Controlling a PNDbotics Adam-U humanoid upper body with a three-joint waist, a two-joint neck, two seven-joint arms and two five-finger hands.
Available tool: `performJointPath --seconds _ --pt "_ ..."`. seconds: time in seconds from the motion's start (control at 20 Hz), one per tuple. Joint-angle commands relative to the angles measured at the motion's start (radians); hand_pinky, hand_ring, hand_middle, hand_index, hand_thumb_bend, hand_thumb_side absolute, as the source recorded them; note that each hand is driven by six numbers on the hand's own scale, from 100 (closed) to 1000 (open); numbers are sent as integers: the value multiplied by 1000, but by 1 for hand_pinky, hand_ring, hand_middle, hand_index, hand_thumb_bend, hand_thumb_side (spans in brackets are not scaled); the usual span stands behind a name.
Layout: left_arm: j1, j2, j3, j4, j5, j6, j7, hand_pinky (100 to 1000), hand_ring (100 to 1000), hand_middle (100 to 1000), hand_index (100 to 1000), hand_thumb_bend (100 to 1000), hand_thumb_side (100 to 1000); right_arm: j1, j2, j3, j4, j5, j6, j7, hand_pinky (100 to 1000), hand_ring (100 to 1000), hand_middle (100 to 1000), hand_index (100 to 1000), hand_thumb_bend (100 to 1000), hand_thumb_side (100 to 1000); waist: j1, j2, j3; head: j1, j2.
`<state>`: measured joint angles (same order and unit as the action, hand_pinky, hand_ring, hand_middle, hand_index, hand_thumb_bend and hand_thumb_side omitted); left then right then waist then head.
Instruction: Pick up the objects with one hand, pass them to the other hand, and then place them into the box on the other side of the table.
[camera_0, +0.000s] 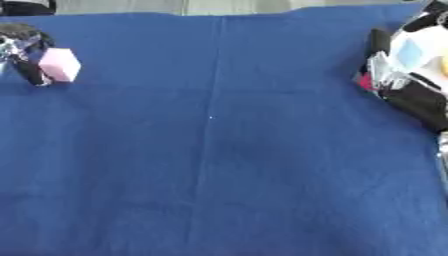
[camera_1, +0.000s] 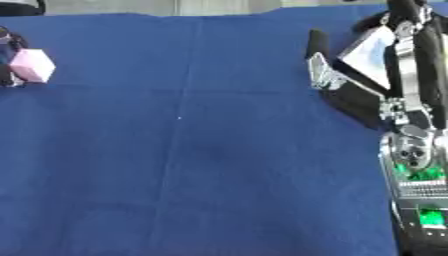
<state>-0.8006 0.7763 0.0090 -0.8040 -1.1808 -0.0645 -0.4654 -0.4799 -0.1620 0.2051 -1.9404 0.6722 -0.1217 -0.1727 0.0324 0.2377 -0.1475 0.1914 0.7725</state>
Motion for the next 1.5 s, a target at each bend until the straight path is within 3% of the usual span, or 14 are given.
performJointPath --seconds 0.05,0.35,0.75,1.0,1.2,1.35,1.5 --pt "-19 21 9 -17 -5 -7 8 838 719 739 878 398 157 -15 1 -5 -8 -3 -1 -3 570 873 681 926 175 386 2 6 1 4 -2" --pt "-16 20 7 -22 13 -7 21 787 565 557 713 262 129 -16 -2 -6 -10 -3 0 -3 572 873 682 926 174 385 4 3 1 6 -2" --pt "12 44 6 -144 121 -37 70 745 510 502 637 279 124 -17 -19 -4 -15 0 3 15 580 872 688 926 179 379 8 -21 8 -1 -2" --pt "89 69 19 -358 340 -47 152 710 482 475 602 340 134 -14 -37 0 -26 10 1 37 589 872 694 928 197 369 12 -46 24 -16 -2" --pt "176 36 32 -553 554 -44 221 672 463 457 572 411 140 -14 -55 16 -45 13 -8 65 602 874 707 936 229 362 10 -65 41 -37 -2" --pt "224 -25 35 -673 695 -37 264 650 455 448 558 438 134 -15 -68 28 -57 18 -18 87 612 875 718 941 250 358 4 -76 50 -50 -2" --pt "264 -147 15 -786 839 -27 294 624 451 443 548 465 109 -24 -80 42 -59 35 -41 105 635 879 739 948 290 342 -5 -86 62 -65 -2"
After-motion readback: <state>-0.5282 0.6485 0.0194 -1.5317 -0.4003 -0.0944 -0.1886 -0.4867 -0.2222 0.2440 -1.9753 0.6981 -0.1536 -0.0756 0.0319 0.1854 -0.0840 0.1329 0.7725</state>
